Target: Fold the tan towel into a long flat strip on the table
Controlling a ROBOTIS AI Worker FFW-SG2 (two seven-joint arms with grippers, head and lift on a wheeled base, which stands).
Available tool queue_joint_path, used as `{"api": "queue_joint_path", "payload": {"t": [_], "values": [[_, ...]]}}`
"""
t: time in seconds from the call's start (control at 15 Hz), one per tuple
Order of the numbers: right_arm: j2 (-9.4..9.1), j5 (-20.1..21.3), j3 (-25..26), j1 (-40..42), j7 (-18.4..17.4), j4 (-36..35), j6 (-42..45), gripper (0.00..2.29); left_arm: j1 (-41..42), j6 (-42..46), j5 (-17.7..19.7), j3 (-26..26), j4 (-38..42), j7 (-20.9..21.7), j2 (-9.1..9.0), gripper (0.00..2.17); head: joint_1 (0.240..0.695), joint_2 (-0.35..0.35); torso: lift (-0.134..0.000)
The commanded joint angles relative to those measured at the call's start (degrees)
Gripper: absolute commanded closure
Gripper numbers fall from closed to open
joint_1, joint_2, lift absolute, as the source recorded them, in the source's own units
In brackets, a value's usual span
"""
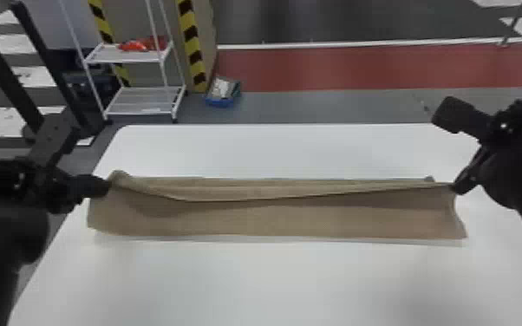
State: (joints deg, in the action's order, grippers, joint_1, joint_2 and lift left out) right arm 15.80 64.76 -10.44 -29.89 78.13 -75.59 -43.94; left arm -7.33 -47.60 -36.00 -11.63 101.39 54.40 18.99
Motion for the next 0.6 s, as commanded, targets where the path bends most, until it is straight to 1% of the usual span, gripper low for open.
{"api": "queue_joint_path", "payload": {"t": [0.0,0.13,0.2,0.27,0.33,0.47,0.53], "values": [[-0.16,-0.43,0.42,-0.43,0.19,-0.09,0.21,1.31,-0.05,0.0,-0.04,-0.23,-0.14,-0.17,0.08,1.7,0.695,0.087,-0.123],[-0.24,0.1,-0.02,-0.79,0.19,0.0,0.03,1.31,-0.05,0.0,0.05,-0.23,-0.49,-0.87,0.17,1.7,0.695,0.09,-0.123],[-0.42,0.28,-0.19,-0.43,0.19,0.0,-0.49,1.17,-0.14,0.0,0.05,-0.23,-0.57,-0.96,0.17,1.7,0.695,0.093,-0.123],[-0.68,0.54,-0.19,0.27,0.19,-0.17,-1.9,0.62,-0.14,0.0,0.05,-0.06,-0.57,-1.05,0.08,1.7,0.695,0.095,-0.123],[-0.95,1.95,-0.46,0.62,0.19,-0.09,-2.08,0.02,-0.14,0.18,0.05,0.03,-0.57,-1.14,-0.01,1.7,0.695,0.096,-0.123],[-1.56,2.82,-0.46,1.06,0.19,-0.09,-2.78,0.0,-0.14,0.18,0.05,0.38,-0.66,-1.58,0.08,1.7,0.695,0.096,-0.123],[-1.74,2.91,-0.63,1.15,0.19,-0.09,-4.19,0.04,-0.14,0.18,0.05,0.38,-0.75,-1.75,0.08,1.7,0.695,0.095,-0.123]]}}
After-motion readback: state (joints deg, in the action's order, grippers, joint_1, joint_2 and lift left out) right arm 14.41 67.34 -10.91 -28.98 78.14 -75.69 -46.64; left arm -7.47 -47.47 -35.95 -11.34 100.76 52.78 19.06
